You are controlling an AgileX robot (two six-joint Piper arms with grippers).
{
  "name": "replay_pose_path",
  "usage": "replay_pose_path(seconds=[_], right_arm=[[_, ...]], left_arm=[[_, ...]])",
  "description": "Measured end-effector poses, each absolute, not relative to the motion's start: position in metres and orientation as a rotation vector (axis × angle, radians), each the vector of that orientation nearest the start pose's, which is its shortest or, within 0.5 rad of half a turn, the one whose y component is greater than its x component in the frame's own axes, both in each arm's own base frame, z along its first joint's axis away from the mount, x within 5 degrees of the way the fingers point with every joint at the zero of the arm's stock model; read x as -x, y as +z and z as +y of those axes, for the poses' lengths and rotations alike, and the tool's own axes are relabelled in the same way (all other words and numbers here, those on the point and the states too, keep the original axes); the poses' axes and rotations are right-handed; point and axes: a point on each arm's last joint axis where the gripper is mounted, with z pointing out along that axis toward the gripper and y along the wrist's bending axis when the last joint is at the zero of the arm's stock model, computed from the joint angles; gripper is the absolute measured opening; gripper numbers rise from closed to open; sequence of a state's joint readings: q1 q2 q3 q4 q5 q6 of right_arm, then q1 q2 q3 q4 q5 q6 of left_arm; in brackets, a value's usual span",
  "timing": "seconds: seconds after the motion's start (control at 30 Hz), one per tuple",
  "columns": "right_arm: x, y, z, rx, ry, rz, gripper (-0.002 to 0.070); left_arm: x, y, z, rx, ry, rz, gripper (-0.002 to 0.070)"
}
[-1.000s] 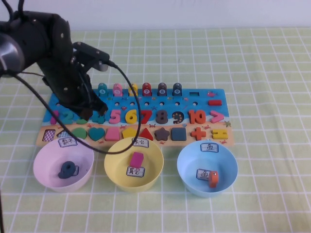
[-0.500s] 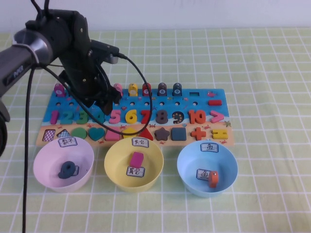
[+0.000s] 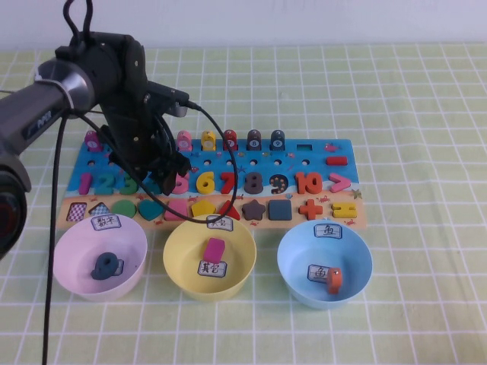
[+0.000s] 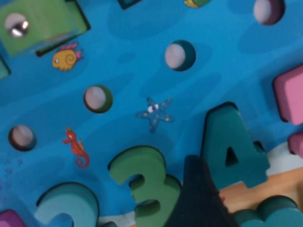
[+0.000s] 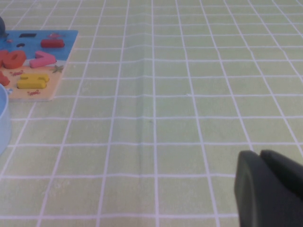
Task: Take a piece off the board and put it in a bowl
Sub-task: Pick up the "number 4"
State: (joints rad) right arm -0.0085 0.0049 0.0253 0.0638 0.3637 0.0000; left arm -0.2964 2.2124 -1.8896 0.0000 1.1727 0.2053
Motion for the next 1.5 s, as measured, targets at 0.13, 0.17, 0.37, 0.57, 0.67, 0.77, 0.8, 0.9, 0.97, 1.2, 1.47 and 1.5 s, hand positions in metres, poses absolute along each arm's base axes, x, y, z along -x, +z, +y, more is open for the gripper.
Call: replay_pose_path(seconds=[0.13,0.17,0.37,0.57,0.67,0.77,0.8,0.9,0.97,1.2,1.47,1.5], right_arm=[[-0.0536,0.1717,0.0016,-0.048,0.056,1.877,-0.0017],[-0.0536,0.1717,0.0016,-0.048,0.056,1.877,-0.0017],[-0.0536,0.1717,0.0016,-0.048,0.056,1.877,-0.0017],[-0.0536,0.1717,0.0016,-0.048,0.056,1.877,-0.0017],[-0.0536,0.1717,0.0016,-0.048,0.056,1.877,-0.0017],[-0.0536,0.1717,0.0016,-0.048,0.056,1.877,-0.0017],[-0.0536,0.1717,0.0016,-0.048,0.056,1.877,-0.0017],[-0.0536,0.1717,0.0016,-0.048,0.056,1.877,-0.0017],[-0.0536,0.1717,0.0016,-0.048,0.056,1.877,-0.0017],[-0.0536,0.1717,0.0016,-0.048,0.056,1.877,-0.0017],[-0.0536,0.1717,0.0016,-0.048,0.056,1.877,-0.0017],[-0.0536,0.1717,0.0016,-0.048,0.056,1.877,-0.0017]], left_arm=[[-0.4439,0.1937,-0.1356,-0.743,-0.01,2.899,0.041],[-0.4439,0.1937,-0.1356,-0.743,-0.01,2.899,0.041],[-0.4443,0.1928,-0.1357,-0.744,-0.01,2.902,0.0409],[-0.4444,0.1928,-0.1351,-0.753,0.001,2.9,0.0327],[-0.4452,0.1915,-0.1343,-0.759,0.018,2.9,0.0254],[-0.4455,0.1896,-0.134,-0.762,0.024,2.903,0.0234],[-0.4455,0.1896,-0.134,-0.762,0.024,2.903,0.0233],[-0.4455,0.1896,-0.134,-0.762,0.024,2.903,0.0233],[-0.4455,0.1896,-0.134,-0.763,0.024,2.903,0.0233],[-0.4455,0.1896,-0.134,-0.766,0.024,2.902,0.0233],[-0.4458,0.1914,-0.1341,-0.763,0.024,2.893,0.0232],[-0.4459,0.1929,-0.1342,-0.763,0.023,2.889,0.0232]])
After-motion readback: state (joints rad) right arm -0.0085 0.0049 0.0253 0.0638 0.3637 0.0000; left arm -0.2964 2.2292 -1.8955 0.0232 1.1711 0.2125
